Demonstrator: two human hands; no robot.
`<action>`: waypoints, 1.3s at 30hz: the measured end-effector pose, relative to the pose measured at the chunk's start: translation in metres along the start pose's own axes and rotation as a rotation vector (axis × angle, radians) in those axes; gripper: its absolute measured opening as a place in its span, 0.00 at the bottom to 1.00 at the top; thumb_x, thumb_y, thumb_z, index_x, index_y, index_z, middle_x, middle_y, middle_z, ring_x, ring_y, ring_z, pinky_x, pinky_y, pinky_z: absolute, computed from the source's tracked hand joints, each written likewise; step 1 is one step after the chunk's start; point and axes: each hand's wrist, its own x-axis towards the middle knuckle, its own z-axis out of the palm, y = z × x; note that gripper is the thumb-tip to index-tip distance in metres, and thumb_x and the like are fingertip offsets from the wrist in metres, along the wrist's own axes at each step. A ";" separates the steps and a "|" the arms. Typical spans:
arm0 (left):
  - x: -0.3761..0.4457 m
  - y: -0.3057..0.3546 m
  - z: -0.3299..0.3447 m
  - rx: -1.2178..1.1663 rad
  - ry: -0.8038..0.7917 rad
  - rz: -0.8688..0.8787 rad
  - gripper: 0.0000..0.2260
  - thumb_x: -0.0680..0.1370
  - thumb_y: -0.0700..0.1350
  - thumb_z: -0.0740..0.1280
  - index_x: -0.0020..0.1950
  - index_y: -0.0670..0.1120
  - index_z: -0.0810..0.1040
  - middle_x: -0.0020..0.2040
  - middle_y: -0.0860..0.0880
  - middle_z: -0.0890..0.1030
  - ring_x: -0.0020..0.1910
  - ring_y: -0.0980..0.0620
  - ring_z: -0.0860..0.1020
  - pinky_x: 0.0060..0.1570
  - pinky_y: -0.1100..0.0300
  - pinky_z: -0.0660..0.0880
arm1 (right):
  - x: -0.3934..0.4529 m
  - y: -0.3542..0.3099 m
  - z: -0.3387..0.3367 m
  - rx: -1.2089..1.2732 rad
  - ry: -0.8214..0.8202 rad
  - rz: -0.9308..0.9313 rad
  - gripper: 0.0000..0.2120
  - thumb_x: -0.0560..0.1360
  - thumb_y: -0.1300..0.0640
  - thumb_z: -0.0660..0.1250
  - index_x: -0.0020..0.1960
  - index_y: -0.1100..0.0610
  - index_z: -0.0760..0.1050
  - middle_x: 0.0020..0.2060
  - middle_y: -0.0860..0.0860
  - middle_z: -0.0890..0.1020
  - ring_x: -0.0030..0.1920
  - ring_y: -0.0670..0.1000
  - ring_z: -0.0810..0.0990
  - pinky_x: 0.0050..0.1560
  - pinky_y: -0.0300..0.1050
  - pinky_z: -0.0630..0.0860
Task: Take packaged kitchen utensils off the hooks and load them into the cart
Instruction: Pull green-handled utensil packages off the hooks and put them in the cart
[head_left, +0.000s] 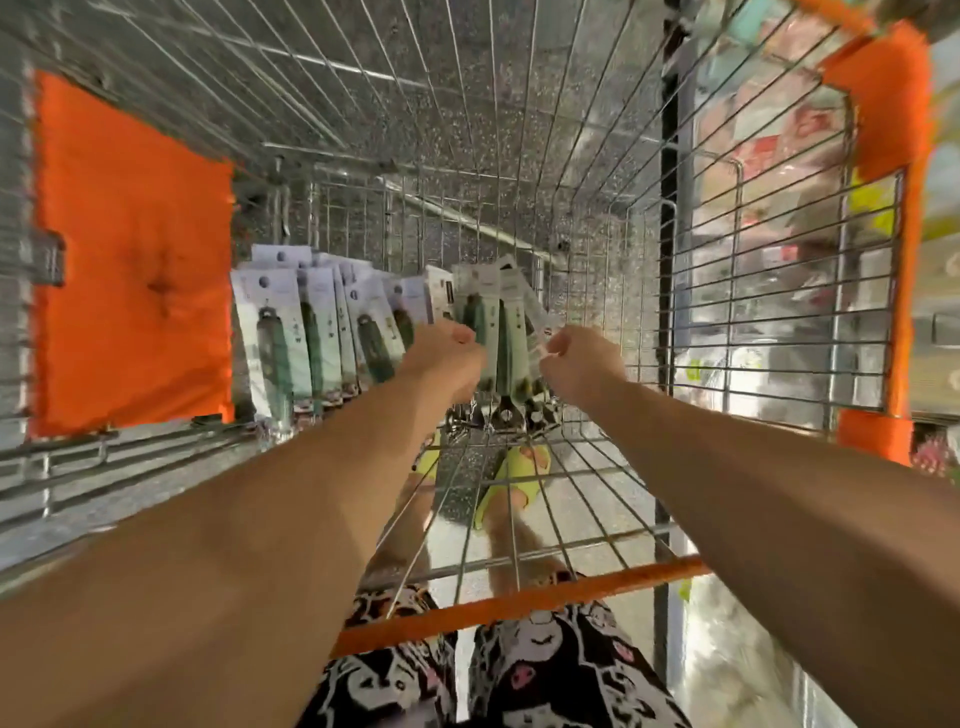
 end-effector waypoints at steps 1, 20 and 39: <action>0.002 0.001 0.006 0.008 -0.011 -0.005 0.20 0.82 0.32 0.64 0.73 0.46 0.74 0.61 0.45 0.80 0.57 0.46 0.81 0.61 0.46 0.82 | 0.005 0.002 0.005 0.014 0.004 0.018 0.12 0.79 0.60 0.68 0.62 0.53 0.76 0.50 0.51 0.80 0.41 0.49 0.82 0.34 0.40 0.82; 0.032 -0.035 0.030 -0.001 -0.051 -0.010 0.22 0.85 0.36 0.60 0.79 0.44 0.68 0.54 0.54 0.76 0.40 0.55 0.75 0.34 0.63 0.70 | 0.057 -0.001 0.039 0.126 0.096 0.120 0.13 0.73 0.61 0.73 0.56 0.55 0.75 0.52 0.54 0.79 0.49 0.55 0.81 0.52 0.54 0.84; 0.055 -0.051 0.003 0.087 0.310 0.013 0.04 0.79 0.42 0.74 0.47 0.49 0.81 0.42 0.59 0.76 0.40 0.61 0.74 0.39 0.67 0.70 | 0.043 0.013 0.018 0.478 0.209 0.093 0.14 0.76 0.60 0.72 0.56 0.53 0.71 0.46 0.49 0.81 0.40 0.48 0.83 0.32 0.41 0.81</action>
